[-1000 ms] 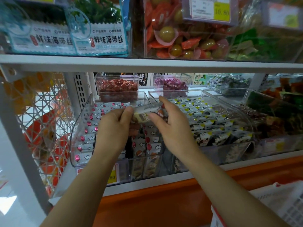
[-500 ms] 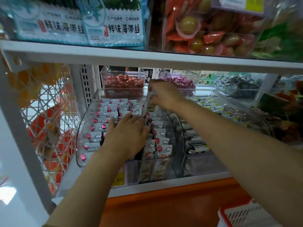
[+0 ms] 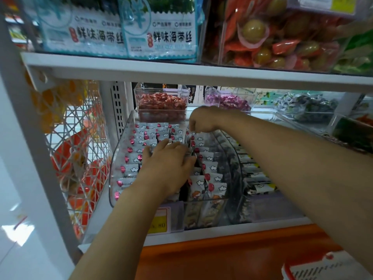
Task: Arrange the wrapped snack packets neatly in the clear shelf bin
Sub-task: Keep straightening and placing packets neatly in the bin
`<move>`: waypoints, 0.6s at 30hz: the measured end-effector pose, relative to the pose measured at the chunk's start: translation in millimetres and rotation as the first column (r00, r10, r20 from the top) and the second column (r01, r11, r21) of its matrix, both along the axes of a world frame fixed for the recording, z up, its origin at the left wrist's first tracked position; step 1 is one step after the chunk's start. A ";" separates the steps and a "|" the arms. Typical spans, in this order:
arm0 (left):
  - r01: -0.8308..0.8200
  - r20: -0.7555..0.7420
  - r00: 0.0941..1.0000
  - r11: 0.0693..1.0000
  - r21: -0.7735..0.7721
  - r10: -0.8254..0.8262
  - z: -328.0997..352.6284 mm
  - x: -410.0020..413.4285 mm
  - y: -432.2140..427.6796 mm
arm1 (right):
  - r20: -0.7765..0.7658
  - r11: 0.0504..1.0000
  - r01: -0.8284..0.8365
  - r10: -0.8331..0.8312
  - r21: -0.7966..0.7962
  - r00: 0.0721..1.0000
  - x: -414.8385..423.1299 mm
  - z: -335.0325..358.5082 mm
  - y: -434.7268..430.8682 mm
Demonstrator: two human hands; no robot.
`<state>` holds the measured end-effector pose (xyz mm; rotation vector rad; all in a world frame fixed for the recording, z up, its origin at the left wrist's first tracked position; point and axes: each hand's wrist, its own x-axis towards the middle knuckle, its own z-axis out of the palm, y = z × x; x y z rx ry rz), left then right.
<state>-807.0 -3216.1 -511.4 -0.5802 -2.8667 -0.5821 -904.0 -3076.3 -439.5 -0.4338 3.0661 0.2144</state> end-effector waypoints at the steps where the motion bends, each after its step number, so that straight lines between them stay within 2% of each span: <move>1: -0.005 -0.005 1.000 1.000 0.011 0.005 0.9 0.5 -1.0 | -0.065 0.999 0.004 -0.007 -0.044 0.998 -2.7 2.2 0.7; 3: -0.013 -0.014 1.000 1.000 0.020 0.013 2.5 1.1 -2.1 | -0.146 0.996 0.010 -0.024 -0.094 0.989 -7.9 3.1 -1.3; 6: -0.018 -0.016 1.000 1.000 0.015 0.018 3.7 0.6 -3.6 | -0.184 0.996 0.025 -0.041 -0.090 0.982 -14.7 -5.9 -8.2; 11: -0.028 -0.035 0.999 0.999 0.015 0.029 5.4 1.1 -6.7 | -0.222 0.996 0.035 -0.017 0.079 0.975 -18.6 -26.5 -13.0; 13: -0.031 -0.037 0.999 0.999 0.024 0.032 6.4 2.3 -7.7 | -0.246 0.995 0.039 -0.015 0.093 0.969 -18.6 -26.7 -12.6; 15: -0.029 -0.045 0.999 0.999 0.031 0.031 7.5 3.5 -7.7 | -0.269 0.999 0.035 -0.023 0.041 0.963 -18.1 -20.8 -8.3; 18: -0.024 -0.096 0.995 0.997 0.074 0.031 8.7 3.7 -8.8 | -0.295 0.990 0.044 -0.083 -0.135 0.952 -9.2 -7.3 0.4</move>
